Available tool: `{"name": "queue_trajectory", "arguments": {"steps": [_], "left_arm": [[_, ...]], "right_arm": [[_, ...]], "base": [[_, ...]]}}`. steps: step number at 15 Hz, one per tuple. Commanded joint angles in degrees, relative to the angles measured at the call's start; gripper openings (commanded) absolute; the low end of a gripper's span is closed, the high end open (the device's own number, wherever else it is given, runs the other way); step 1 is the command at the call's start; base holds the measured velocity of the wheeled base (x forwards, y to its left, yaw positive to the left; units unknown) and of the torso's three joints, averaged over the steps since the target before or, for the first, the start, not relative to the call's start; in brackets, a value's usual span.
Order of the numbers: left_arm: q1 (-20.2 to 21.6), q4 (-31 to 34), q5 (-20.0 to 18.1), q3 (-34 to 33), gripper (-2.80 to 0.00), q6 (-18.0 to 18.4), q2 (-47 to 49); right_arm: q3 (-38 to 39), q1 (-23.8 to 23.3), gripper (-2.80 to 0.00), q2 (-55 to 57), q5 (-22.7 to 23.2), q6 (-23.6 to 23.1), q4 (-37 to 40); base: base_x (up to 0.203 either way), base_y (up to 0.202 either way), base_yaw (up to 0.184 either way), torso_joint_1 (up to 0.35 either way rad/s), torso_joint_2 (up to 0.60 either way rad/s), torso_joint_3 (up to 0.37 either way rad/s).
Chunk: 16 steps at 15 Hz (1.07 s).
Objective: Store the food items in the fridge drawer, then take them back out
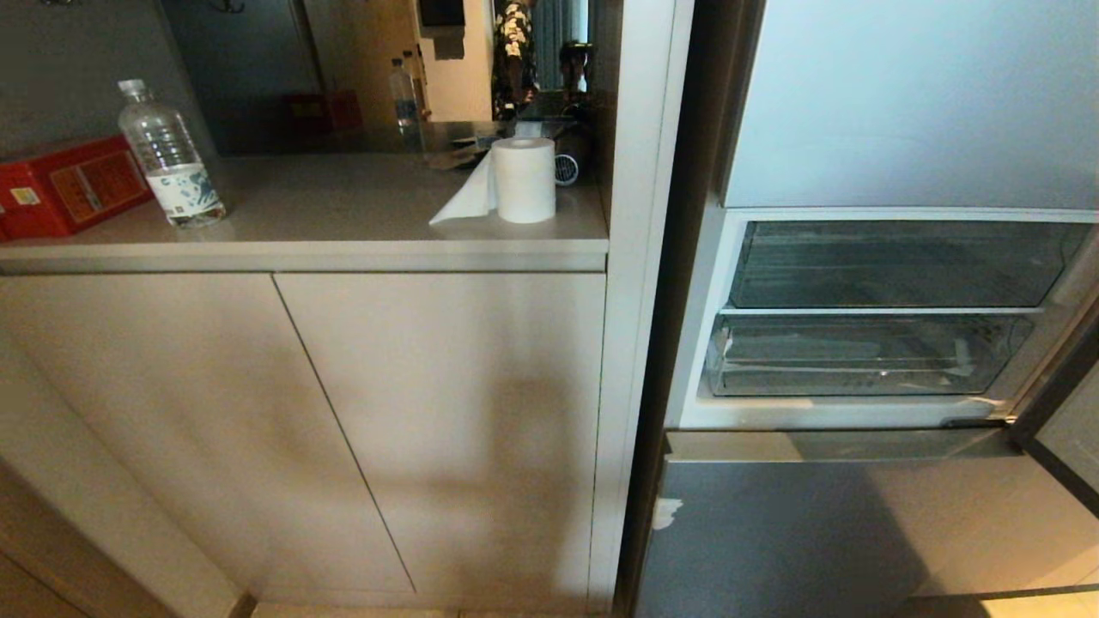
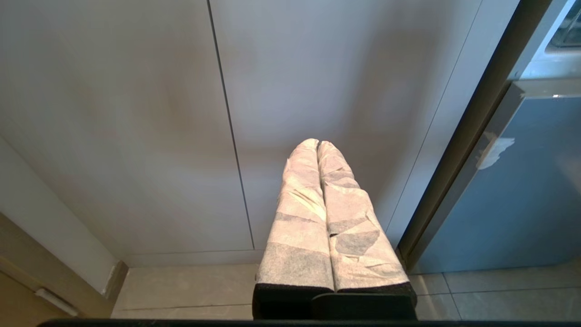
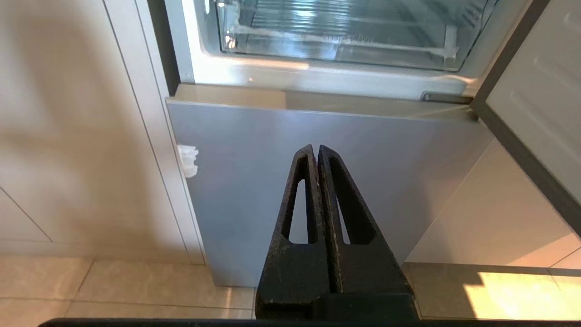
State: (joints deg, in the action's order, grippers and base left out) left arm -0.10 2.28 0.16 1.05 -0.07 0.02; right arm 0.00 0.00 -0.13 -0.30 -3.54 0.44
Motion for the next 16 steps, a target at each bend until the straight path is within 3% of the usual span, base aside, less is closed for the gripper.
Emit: {"name": "queue_trajectory", "arguments": {"steps": [1,7,11,16], "left_arm": [[0.01,0.01,0.02,0.01,-2.80,-0.01,-0.11],[0.01,0.01,0.02,0.01,-2.80,-0.01,-0.11],[0.01,0.01,0.02,0.01,-2.80,-0.01,-0.11],[0.01,0.01,0.02,0.01,-2.80,-0.01,-0.11]], "right_arm": [[0.00,0.00,-2.80,0.13,-0.05,-0.06,0.00],[0.00,0.00,-2.80,0.13,-0.14,2.28,-0.17],[0.00,0.07,-2.80,5.01,0.15,2.60,-0.77],[-0.51,3.54,-2.80,35.83,1.92,3.86,-21.22]], "base": [[0.000,0.000,0.000,-0.168,0.33,0.174],[0.000,0.000,0.000,-0.179,0.37,0.190],[0.000,0.000,0.000,-0.047,0.10,0.054],[0.000,0.000,0.000,0.000,0.00,0.000]]}}
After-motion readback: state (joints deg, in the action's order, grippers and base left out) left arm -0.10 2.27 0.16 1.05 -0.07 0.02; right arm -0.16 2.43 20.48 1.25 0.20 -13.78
